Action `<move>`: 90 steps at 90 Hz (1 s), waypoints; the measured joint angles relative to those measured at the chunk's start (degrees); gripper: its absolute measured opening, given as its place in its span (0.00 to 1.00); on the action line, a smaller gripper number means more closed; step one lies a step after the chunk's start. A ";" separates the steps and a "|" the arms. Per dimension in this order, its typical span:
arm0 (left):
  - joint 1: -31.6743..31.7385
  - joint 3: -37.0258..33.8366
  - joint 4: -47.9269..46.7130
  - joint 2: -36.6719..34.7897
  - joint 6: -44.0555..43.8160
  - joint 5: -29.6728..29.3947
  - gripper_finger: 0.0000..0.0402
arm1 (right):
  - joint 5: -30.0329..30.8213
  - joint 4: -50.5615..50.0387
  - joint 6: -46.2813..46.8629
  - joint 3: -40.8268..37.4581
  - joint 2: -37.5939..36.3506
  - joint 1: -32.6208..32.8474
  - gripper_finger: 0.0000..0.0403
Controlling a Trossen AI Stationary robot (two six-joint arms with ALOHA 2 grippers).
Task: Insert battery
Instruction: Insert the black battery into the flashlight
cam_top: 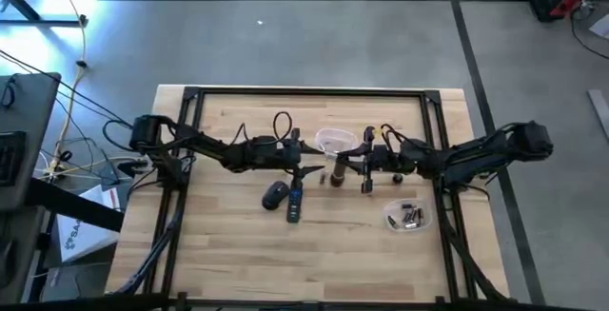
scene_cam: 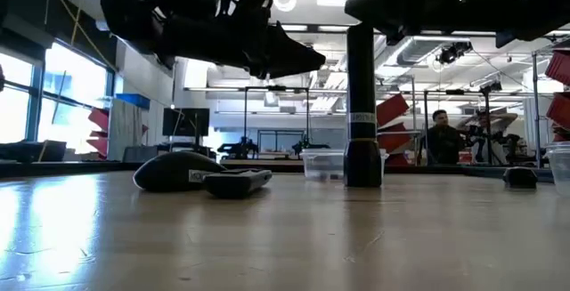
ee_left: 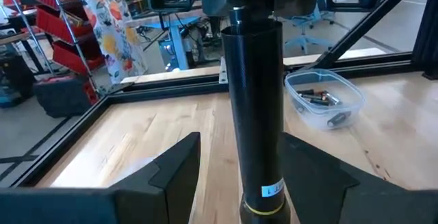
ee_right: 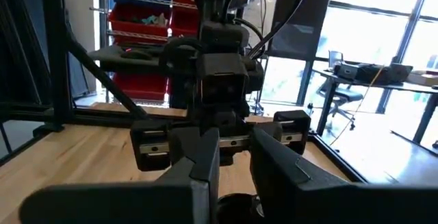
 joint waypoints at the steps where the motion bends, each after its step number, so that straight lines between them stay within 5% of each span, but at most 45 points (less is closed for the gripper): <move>1: 0.00 0.00 -0.01 0.00 0.00 0.00 0.44 | -0.01 -0.05 -0.04 0.00 -0.11 0.00 0.13; 17: 0.00 0.00 -2.87 -0.04 0.46 -0.31 0.44 | 0.13 -3.52 -3.88 0.71 -3.96 2.06 0.13; 32: 0.48 0.00 -14.59 -0.04 -1.11 -3.82 0.44 | 5.99 -21.00 -7.31 6.51 -8.61 5.51 0.13; 64: 1.14 8.64 -59.06 -6.76 -1.96 -8.50 0.44 | 16.50 -56.00 0.55 19.83 -11.86 14.29 0.13; 90: 2.31 10.10 -60.89 -3.50 11.98 -0.25 0.44 | 20.72 -68.50 14.07 23.36 -11.91 18.78 0.13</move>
